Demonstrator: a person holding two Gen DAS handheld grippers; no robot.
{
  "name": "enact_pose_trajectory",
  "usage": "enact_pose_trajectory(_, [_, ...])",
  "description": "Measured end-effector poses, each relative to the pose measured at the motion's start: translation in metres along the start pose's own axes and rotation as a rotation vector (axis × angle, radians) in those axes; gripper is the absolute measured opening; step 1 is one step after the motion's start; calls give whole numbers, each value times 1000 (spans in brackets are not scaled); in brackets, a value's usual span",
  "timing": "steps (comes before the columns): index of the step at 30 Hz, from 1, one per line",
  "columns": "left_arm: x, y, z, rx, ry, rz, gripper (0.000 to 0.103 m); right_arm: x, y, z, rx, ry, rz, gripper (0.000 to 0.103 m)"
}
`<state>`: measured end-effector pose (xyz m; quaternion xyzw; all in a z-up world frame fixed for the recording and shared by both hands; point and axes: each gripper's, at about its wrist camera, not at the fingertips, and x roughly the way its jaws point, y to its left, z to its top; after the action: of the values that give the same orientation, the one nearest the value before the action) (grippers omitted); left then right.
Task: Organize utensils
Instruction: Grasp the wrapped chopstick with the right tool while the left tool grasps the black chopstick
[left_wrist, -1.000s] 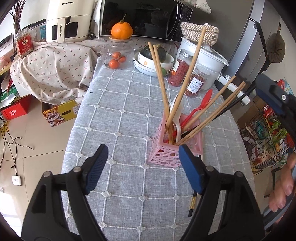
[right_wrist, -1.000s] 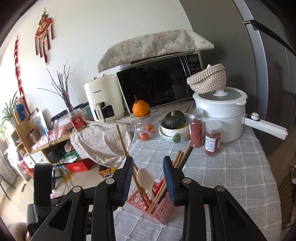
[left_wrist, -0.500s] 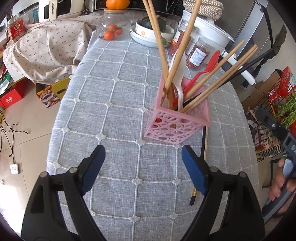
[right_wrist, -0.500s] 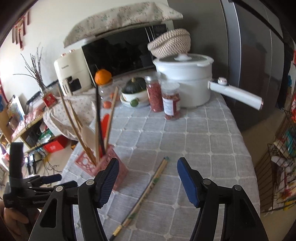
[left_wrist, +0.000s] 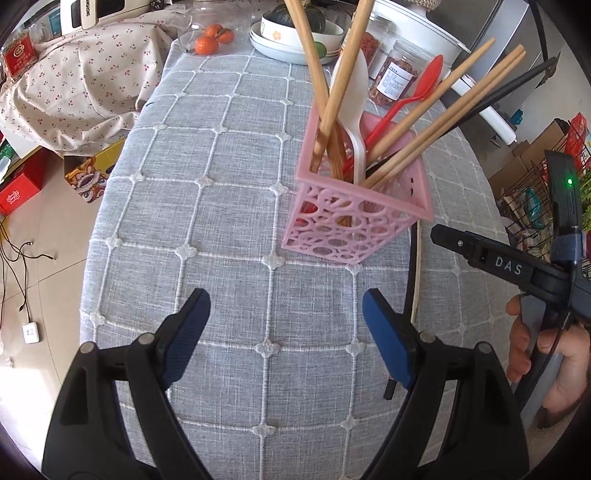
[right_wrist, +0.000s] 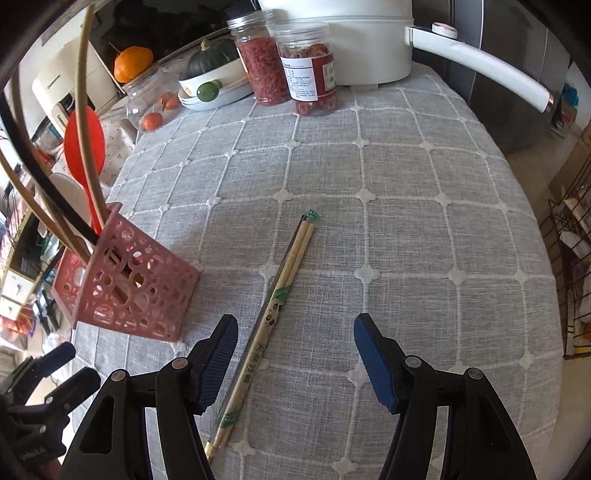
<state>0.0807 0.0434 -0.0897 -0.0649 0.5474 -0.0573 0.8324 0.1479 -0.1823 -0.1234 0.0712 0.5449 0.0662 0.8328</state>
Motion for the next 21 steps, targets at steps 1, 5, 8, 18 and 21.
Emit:
enact_pose_trajectory(1, [0, 0, 0, 2, 2, 1, 84, 4, 2, 2, 9, 9, -2, 66])
enact_pose_trajectory(5, [2, -1, -1, 13, 8, 1, 84, 16, 5, 6, 5, 25, -15, 61])
enact_pose_trajectory(8, [4, -4, -2, 26, 13, 3, 84, 25, 5, 7, -3, 47, -26, 55])
enact_pose_trajectory(18, [9, -13, -6, 67, 34, -1, 84, 22, -16, 9, -4, 139, -89, 16])
enact_pose_trajectory(21, [9, -15, -6, 76, 35, -3, 84, 19, -22, 11, 30, 148, -67, 16])
